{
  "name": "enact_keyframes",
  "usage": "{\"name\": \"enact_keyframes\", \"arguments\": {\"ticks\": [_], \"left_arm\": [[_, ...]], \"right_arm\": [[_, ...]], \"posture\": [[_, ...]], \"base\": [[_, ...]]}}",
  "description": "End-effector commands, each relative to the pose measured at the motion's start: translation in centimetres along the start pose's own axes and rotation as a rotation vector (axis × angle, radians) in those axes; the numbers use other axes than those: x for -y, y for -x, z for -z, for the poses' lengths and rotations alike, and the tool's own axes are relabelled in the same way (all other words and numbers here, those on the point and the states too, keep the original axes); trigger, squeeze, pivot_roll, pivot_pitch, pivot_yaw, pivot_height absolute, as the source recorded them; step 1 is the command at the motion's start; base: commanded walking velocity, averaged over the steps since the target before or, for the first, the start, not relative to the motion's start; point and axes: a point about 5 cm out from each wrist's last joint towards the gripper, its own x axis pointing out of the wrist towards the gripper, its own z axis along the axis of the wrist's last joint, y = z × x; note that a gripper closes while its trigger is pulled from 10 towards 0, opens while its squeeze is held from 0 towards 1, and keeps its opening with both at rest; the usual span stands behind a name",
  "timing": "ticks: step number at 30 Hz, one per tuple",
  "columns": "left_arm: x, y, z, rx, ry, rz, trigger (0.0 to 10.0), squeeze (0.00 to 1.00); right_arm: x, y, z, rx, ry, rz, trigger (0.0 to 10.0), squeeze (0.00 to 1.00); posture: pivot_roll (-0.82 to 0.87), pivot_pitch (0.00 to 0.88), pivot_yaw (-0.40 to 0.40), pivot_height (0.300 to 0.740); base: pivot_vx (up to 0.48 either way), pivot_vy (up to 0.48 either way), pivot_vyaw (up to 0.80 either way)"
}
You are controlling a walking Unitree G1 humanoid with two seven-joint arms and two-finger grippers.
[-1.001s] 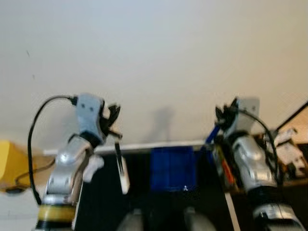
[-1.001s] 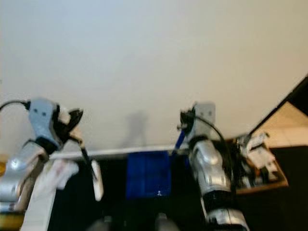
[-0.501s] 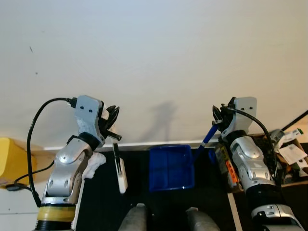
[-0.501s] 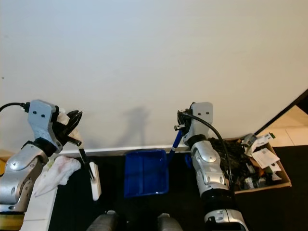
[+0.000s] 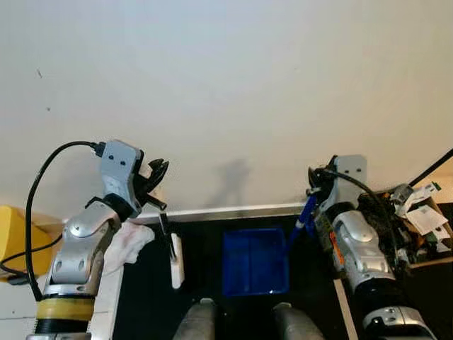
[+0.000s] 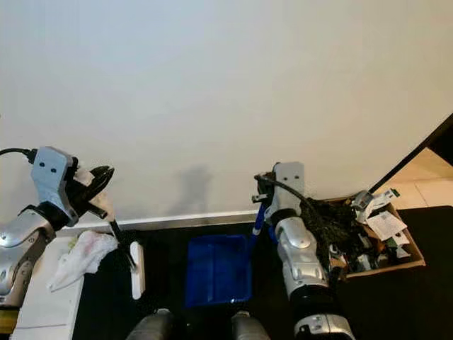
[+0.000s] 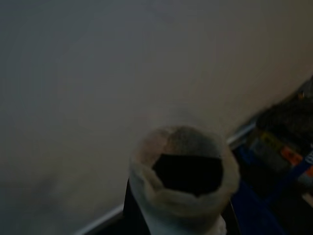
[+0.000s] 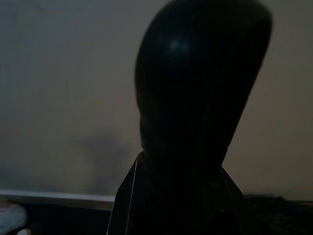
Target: Sweep floor
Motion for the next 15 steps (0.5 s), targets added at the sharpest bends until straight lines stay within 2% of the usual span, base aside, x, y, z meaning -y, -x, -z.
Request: {"name": "enact_keyframes", "arguments": {"ticks": [1,7,15], "left_arm": [[-0.8,0.4,-0.1,-0.017,-0.055,-0.002,10.0,0.0],[-2.5,0.4,0.2,-0.045,-0.084,0.001,10.0,0.0],[-3.3,0.4,0.5,-0.047,-0.077,-0.006,10.0,0.0]], "right_arm": [[-0.3,-0.1,0.0,0.016,-0.007,-0.004,10.0,0.0],[-1.4,-1.0,-0.3,0.019,0.025,-0.059,10.0,0.0],[-1.7,-1.6,-1.2,0.056,0.067,-0.079,10.0,0.0]], "posture": [[0.19,0.241,0.026,0.74],[0.22,0.291,0.034,0.74],[0.23,0.334,0.039,0.74]], "base": [[0.0,0.0,0.0],[0.0,0.0,0.0],[0.0,0.0,0.0]]}}
